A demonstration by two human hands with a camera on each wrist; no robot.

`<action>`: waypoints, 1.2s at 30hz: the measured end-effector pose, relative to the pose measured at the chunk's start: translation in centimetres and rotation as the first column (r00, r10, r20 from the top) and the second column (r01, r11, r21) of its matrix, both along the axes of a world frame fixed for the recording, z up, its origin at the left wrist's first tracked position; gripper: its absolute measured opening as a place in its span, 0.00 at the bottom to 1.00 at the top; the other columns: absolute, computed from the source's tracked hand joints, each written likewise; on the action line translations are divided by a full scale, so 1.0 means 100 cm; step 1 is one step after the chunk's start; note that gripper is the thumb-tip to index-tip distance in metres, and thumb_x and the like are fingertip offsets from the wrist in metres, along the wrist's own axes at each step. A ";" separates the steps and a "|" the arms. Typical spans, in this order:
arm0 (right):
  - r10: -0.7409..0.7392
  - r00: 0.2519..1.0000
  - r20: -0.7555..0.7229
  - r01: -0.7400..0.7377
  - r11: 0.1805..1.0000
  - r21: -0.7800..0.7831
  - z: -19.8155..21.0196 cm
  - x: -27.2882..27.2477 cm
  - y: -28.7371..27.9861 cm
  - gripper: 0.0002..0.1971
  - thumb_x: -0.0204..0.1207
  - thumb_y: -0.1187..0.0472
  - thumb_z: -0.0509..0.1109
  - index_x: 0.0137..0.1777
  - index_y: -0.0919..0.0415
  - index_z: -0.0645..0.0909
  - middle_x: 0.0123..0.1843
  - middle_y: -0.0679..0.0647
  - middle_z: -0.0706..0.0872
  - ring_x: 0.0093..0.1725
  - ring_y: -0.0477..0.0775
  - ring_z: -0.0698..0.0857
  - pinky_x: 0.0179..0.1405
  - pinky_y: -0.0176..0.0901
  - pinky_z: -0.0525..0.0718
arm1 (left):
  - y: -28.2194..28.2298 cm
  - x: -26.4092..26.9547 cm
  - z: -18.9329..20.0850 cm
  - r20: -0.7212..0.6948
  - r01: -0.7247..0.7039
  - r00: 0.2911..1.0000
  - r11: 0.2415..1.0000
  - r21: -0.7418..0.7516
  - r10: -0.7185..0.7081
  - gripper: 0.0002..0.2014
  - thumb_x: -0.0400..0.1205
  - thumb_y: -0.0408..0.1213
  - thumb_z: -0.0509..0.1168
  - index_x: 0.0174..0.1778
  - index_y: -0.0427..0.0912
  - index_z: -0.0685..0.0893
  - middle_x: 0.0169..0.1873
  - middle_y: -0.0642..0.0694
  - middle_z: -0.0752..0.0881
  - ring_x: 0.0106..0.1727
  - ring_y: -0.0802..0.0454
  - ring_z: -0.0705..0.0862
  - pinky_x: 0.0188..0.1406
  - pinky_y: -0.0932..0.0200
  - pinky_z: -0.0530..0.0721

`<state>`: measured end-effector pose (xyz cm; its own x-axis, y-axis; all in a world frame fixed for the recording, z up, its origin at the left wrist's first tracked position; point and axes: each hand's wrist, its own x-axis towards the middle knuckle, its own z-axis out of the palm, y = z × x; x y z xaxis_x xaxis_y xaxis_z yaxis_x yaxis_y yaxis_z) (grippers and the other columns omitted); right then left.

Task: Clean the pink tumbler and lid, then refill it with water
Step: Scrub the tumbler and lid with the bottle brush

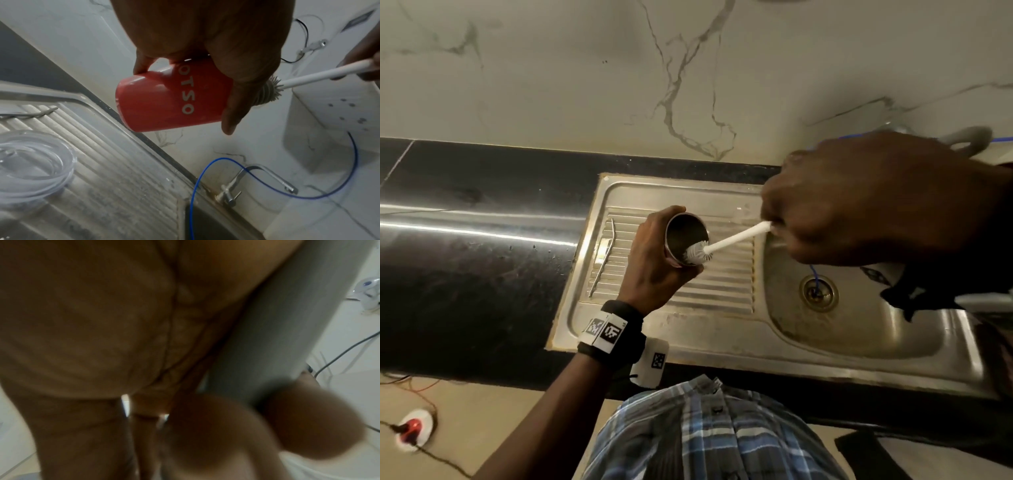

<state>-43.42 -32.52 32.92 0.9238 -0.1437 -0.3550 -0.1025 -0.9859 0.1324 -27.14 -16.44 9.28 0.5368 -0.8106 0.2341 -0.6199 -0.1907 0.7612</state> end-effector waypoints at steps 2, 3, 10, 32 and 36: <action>0.011 1.000 0.010 -0.011 1.000 0.004 -0.005 -0.003 0.001 0.17 0.85 0.46 0.59 0.34 0.47 0.63 0.36 0.46 0.71 0.33 0.46 0.75 0.31 0.46 0.76 | 0.000 -0.005 0.004 0.010 -0.015 1.000 1.000 -0.008 0.015 0.47 0.67 0.40 0.89 0.80 0.45 0.74 0.72 0.46 0.81 0.71 0.46 0.80 0.67 0.39 0.84; 0.017 1.000 0.006 -0.017 1.000 0.011 -0.010 -0.003 0.002 0.17 0.85 0.47 0.57 0.34 0.47 0.61 0.36 0.46 0.68 0.33 0.46 0.73 0.30 0.45 0.72 | -0.001 -0.009 0.007 0.022 -0.017 1.000 1.000 -0.008 0.017 0.47 0.66 0.40 0.90 0.80 0.45 0.75 0.72 0.46 0.81 0.71 0.46 0.80 0.67 0.41 0.84; 0.091 0.994 0.060 -0.090 0.996 -0.012 -0.034 -0.016 0.011 0.20 0.85 0.56 0.58 0.33 0.49 0.54 0.34 0.47 0.62 0.29 0.46 0.62 0.25 0.44 0.58 | 0.000 -0.035 0.006 -0.049 -0.032 0.998 0.999 -0.026 0.031 0.47 0.68 0.40 0.89 0.81 0.45 0.73 0.75 0.46 0.81 0.75 0.44 0.80 0.72 0.39 0.83; -0.176 0.984 0.004 0.176 0.984 0.036 -0.038 -0.032 0.019 0.19 0.86 0.49 0.59 0.34 0.47 0.58 0.34 0.46 0.67 0.31 0.44 0.69 0.29 0.44 0.68 | -0.018 -0.020 -0.024 -0.057 0.077 0.995 0.997 -0.025 -0.078 0.48 0.67 0.41 0.88 0.82 0.50 0.72 0.75 0.48 0.80 0.75 0.45 0.79 0.71 0.35 0.83; -0.197 0.979 -0.048 0.201 0.976 0.088 -0.046 -0.013 0.031 0.20 0.85 0.55 0.60 0.33 0.49 0.56 0.35 0.47 0.65 0.30 0.45 0.65 0.30 0.44 0.65 | -0.022 -0.028 -0.020 -0.025 0.147 0.989 0.988 -0.045 -0.148 0.45 0.68 0.42 0.88 0.80 0.44 0.75 0.73 0.48 0.81 0.73 0.45 0.80 0.69 0.36 0.82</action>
